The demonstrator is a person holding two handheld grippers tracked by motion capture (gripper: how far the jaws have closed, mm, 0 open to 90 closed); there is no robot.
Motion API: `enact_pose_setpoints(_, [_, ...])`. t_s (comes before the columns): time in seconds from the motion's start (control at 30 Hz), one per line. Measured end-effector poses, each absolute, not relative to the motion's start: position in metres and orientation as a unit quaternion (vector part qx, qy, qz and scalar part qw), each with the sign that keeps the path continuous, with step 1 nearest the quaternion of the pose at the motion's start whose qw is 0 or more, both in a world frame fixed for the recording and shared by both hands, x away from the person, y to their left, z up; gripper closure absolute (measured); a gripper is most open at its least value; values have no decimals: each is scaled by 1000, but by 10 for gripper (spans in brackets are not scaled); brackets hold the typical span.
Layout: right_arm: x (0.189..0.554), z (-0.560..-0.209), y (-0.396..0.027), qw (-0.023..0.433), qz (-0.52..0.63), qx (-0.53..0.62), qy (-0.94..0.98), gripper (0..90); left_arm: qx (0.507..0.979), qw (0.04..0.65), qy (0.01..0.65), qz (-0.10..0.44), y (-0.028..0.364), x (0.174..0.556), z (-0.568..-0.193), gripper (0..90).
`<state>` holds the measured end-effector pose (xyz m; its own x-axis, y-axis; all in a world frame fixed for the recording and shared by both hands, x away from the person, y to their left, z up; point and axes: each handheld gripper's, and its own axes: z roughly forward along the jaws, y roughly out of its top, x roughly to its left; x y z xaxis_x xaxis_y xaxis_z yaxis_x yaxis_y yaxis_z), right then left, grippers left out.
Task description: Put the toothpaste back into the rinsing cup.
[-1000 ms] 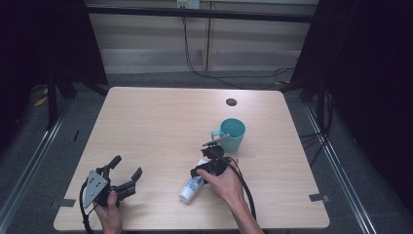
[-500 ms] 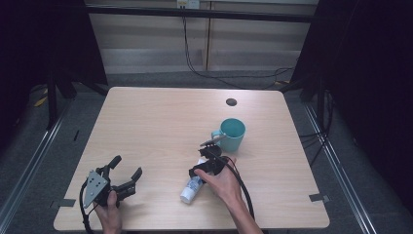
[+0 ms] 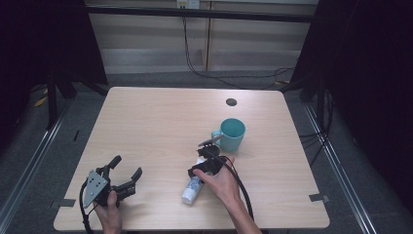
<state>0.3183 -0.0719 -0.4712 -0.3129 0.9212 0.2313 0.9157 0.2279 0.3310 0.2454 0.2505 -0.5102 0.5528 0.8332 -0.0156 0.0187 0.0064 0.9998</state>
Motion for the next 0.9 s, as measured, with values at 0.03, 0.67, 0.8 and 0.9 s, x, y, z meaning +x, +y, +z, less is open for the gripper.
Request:
enact_pose_setpoints(0.03, [318, -471, -72, 9, 208, 583, 785, 125, 624, 622, 341, 327, 251, 245, -510, 156])
enact_pose_setpoints(0.67, [318, -470, -69, 2, 191, 571, 799, 227, 626, 619, 342, 330, 251, 246, -510, 156])
enact_pose_setpoints(0.8, [314, -473, -61, 4, 184, 559, 808, 290, 626, 619, 341, 329, 251, 246, -510, 156])
enact_pose_setpoints(0.9, [314, -472, -62, -7, 184, 552, 813, 385, 625, 619, 342, 329, 251, 246, -510, 156])
